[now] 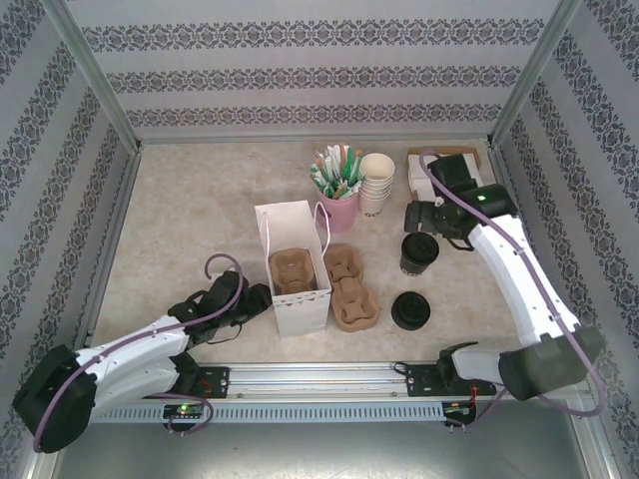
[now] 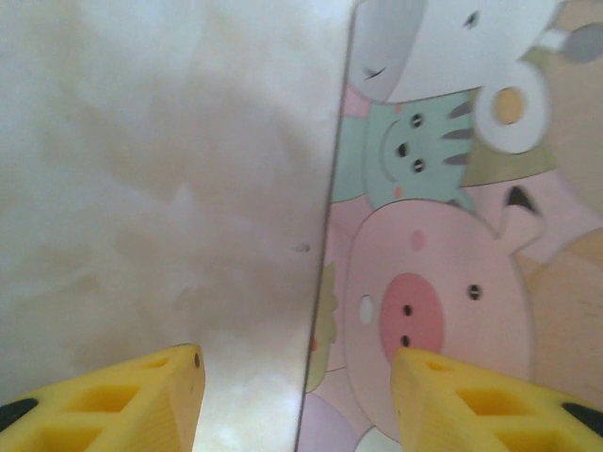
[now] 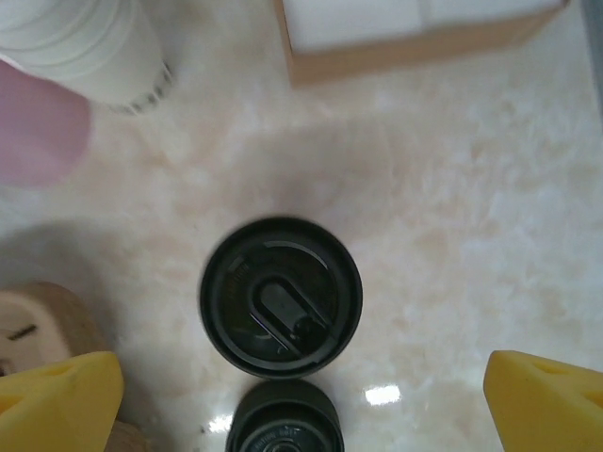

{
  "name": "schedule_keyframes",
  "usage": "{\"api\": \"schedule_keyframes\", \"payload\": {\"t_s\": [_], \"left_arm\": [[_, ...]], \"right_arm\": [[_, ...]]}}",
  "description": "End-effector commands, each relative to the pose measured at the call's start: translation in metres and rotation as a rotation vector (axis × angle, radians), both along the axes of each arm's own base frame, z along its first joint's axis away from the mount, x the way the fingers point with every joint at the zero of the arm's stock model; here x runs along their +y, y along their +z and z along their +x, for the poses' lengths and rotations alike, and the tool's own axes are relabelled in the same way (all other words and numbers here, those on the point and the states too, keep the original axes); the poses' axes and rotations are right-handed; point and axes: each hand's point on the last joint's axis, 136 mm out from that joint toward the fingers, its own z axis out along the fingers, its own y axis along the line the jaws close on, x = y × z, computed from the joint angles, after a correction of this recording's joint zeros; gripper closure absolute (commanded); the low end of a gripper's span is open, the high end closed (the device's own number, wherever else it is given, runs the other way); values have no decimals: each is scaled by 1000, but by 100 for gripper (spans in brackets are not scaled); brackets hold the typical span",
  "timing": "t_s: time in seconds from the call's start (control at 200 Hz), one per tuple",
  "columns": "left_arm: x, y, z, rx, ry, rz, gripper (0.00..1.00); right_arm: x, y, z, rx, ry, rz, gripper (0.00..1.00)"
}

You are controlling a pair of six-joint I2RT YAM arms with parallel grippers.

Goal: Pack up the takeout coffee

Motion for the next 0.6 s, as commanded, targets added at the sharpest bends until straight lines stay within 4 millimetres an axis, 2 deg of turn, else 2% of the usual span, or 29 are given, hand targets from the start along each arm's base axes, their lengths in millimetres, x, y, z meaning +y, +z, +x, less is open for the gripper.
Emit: {"api": "schedule_keyframes", "payload": {"t_s": [0.0, 0.295, 0.465, 0.595], "left_arm": [[6, 17, 5, -68, -3, 45, 43], [21, 31, 4, -124, 15, 93, 39], [22, 36, 4, -134, 10, 97, 39], [22, 39, 5, -138, 9, 104, 38]], "right_arm": [[3, -11, -1, 18, -46, 38, 2], [10, -55, 3, 103, -54, 49, 4], [16, -68, 13, 116, -38, 58, 4], [10, -76, 15, 138, -45, 20, 4]]}}
